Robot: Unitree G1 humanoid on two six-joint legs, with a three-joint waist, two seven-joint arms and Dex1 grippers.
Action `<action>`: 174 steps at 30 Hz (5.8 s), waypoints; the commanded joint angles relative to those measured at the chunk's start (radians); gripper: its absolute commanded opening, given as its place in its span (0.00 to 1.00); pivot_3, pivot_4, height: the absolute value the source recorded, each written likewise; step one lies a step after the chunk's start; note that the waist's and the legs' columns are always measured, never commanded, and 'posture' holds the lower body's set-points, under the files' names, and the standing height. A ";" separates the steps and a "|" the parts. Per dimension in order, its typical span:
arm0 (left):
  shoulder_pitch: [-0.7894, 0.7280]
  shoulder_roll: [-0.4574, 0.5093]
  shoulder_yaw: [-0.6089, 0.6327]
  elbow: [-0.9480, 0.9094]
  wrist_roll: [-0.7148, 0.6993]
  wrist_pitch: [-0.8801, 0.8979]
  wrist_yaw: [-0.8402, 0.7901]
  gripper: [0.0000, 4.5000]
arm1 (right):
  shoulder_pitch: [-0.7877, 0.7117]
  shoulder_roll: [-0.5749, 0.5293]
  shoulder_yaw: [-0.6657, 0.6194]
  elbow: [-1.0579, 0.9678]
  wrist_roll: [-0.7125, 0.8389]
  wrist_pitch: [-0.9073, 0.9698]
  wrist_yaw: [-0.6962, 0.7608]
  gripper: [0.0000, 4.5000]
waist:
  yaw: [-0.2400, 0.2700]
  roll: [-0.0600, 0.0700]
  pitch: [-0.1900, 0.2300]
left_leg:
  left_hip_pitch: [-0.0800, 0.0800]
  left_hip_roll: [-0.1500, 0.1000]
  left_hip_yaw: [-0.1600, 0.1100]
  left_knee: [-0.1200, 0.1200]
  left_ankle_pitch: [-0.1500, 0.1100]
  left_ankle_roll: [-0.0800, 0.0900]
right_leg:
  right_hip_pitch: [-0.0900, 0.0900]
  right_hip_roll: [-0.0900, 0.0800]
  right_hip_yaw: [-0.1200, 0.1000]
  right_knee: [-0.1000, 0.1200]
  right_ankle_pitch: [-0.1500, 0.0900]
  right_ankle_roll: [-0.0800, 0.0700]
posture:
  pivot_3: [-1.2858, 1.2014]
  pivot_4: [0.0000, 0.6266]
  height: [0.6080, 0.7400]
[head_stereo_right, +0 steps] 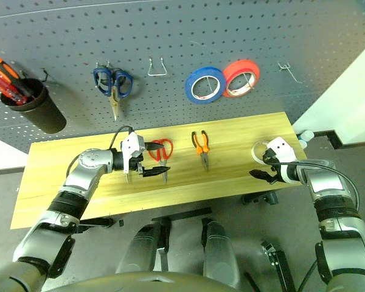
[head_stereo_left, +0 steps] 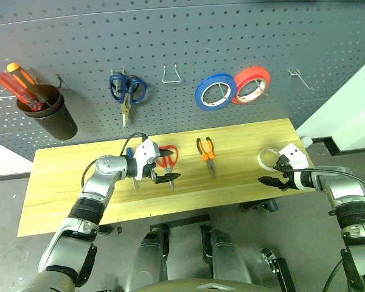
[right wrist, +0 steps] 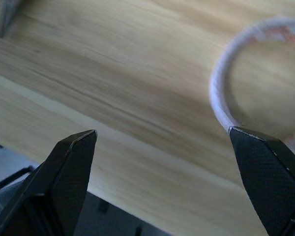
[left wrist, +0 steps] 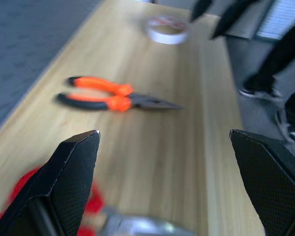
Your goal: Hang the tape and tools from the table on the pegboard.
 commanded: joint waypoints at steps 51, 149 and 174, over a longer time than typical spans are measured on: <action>0.013 0.015 0.058 -0.048 0.070 -0.025 0.158 1.00 | -0.441 0.182 0.087 0.675 -0.300 -0.286 -0.076 0.00 | -0.016 0.000 0.012 | 0.002 0.002 0.002 0.001 0.000 0.000 | 0.000 0.004 0.002 0.004 0.006 0.009 | 0.50 0.46 1.00; 0.235 0.105 0.210 -0.549 -0.101 0.188 0.335 1.00 | -0.001 0.009 -0.145 -0.707 0.313 0.396 -0.101 0.97 | 0.015 0.011 -0.095 | 0.004 0.009 0.027 0.017 -0.002 0.009 | 0.010 0.009 0.016 -0.018 0.032 0.016 | 0.51 0.20 1.00; 0.359 0.344 0.332 -0.368 -0.262 0.098 -0.053 1.00 | -0.471 0.361 0.123 0.134 0.031 0.350 -0.246 0.97 | 0.024 0.012 -0.084 | 0.000 0.008 0.027 0.014 -0.003 0.011 | 0.001 0.006 0.021 -0.017 0.029 0.012 | 0.55 0.38 1.00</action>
